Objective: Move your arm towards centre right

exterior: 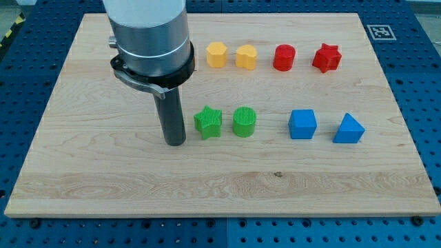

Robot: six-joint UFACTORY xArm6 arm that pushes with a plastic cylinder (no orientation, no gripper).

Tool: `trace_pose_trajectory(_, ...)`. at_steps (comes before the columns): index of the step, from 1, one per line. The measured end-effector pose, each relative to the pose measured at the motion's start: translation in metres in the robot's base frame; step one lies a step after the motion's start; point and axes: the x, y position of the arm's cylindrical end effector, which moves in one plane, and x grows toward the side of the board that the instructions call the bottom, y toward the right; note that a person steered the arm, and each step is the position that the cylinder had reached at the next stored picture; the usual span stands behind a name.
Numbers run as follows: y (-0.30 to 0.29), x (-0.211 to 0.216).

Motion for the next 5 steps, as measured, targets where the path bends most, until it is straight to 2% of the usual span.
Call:
trace_pose_trajectory(1,0.0,-0.001)
trace_pose_trajectory(3,-0.021,-0.063)
trace_pose_trajectory(4,0.017,-0.075)
trace_pose_trajectory(5,0.099,-0.075)
